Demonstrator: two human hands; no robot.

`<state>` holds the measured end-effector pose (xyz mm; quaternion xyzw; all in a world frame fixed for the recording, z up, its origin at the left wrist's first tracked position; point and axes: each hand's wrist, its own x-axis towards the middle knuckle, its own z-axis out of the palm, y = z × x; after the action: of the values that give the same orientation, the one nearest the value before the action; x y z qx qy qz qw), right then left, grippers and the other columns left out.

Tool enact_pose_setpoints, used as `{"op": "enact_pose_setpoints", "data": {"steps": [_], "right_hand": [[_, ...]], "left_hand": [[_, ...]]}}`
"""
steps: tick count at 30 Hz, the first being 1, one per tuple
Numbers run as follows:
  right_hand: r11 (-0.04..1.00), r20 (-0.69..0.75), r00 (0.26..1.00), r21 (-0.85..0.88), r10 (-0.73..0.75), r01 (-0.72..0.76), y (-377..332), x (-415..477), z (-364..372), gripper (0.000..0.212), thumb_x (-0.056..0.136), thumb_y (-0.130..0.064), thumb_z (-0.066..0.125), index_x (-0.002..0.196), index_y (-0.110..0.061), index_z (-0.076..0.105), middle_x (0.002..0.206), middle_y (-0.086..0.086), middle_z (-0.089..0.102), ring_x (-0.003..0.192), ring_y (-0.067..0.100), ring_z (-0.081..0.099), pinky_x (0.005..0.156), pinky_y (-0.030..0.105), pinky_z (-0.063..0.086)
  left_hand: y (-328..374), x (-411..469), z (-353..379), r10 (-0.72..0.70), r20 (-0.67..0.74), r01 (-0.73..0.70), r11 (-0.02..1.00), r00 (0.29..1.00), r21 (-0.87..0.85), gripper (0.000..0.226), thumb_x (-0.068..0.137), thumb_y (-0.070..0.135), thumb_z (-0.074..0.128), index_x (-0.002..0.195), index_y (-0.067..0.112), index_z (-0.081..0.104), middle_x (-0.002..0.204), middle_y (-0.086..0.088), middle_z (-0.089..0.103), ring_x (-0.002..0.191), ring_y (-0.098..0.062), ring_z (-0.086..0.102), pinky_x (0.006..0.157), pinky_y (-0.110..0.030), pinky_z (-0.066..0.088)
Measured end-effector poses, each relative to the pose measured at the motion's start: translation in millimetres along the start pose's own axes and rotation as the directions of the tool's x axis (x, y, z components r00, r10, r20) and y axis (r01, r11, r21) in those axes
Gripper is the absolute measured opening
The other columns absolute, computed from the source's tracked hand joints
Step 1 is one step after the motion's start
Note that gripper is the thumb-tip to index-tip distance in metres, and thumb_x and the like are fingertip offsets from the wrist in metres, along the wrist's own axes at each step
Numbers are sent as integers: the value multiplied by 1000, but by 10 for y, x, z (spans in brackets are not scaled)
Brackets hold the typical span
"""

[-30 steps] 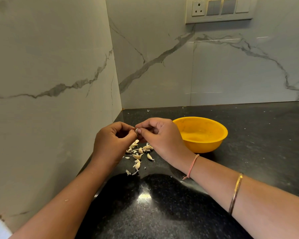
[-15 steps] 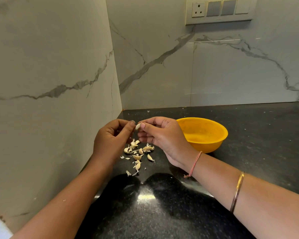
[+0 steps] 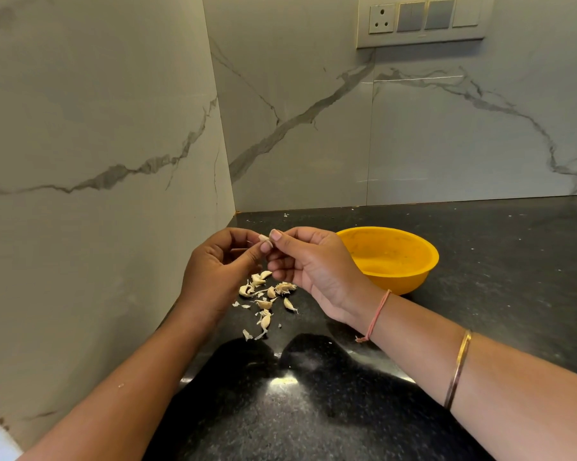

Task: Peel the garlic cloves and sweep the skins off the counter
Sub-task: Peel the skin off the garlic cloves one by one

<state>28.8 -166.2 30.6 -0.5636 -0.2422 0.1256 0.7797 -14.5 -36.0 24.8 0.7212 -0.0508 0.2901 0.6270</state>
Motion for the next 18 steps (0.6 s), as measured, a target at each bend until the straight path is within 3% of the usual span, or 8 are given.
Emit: {"op": "enact_pose_setpoints", "data": {"steps": [7,12,18], "right_hand": [[995,28,999,88,42,-44,-1,2,13,15,90,-10,58,91,4,62,69,9,61,55,11,58,53,19,50],[981,37,998,188,46,-52,-8,8,15,5,87,-3,58,85,-1,62,73,10,64,58,12,61,55,21,53],[974,70,997,221,22,-37,-11,-5,22,7,87,1,57,86,-2,63,70,7,67,61,12,62,58,21,54]], "left_hand": [[1,3,10,-94,38,100,972,995,-211,22,65,20,66,83,9,64,78,-2,68,73,-10,67,69,-22,56],[-13,5,-2,-101,64,113,966,993,-231,20,66,20,67,83,9,64,74,1,68,72,-10,67,68,-21,56],[-10,9,-6,-110,76,126,957,991,-261,19,67,19,65,83,9,63,72,3,68,71,-8,66,67,-20,55]]}}
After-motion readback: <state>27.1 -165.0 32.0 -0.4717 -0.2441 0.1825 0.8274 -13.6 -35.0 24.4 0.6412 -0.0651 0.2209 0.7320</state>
